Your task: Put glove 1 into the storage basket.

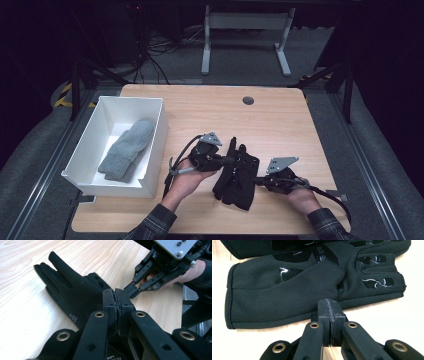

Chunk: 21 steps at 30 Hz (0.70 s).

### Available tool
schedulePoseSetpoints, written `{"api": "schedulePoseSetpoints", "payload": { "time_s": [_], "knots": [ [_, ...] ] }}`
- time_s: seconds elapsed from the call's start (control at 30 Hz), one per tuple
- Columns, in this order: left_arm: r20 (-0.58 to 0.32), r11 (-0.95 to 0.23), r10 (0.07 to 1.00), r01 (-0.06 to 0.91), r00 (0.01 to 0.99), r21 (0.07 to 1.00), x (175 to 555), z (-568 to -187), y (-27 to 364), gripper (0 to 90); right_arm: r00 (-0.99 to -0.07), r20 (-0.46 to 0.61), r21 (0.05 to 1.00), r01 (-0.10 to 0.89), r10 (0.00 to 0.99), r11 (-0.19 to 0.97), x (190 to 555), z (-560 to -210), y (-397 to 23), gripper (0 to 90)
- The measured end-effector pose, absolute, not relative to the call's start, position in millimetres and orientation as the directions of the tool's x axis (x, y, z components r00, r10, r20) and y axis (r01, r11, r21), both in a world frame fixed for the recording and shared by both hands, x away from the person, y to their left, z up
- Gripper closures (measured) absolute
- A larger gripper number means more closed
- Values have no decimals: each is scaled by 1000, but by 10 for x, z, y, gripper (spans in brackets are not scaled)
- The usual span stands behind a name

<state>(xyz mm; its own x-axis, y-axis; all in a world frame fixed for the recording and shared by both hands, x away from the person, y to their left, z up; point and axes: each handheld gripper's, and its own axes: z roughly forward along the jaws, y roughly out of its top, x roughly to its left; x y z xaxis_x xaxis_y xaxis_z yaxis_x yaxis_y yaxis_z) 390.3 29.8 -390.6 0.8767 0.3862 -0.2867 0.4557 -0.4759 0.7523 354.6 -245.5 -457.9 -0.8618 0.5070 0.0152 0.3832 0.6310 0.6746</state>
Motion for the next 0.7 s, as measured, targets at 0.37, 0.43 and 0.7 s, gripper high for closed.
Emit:
{"api": "schedulePoseSetpoints", "payload": {
  "time_s": [0.37, 0.43, 0.7],
  "knots": [
    [-294, -514, 352, 447, 888, 732, 3904, -3999, 30, 882, -868, 16, 680, 374, 497, 631, 3590, -4585, -2373, 900],
    [-290, -524, 346, 440, 892, 729, 3901, -4022, -29, 882, -867, 16, 680, 374, 497, 630, 3591, -4587, -2360, 900],
    [-305, -548, 338, 450, 890, 706, 3912, -4158, -173, 882, -869, 15, 683, 370, 494, 629, 3580, -4592, -2342, 900]
  ]
}}
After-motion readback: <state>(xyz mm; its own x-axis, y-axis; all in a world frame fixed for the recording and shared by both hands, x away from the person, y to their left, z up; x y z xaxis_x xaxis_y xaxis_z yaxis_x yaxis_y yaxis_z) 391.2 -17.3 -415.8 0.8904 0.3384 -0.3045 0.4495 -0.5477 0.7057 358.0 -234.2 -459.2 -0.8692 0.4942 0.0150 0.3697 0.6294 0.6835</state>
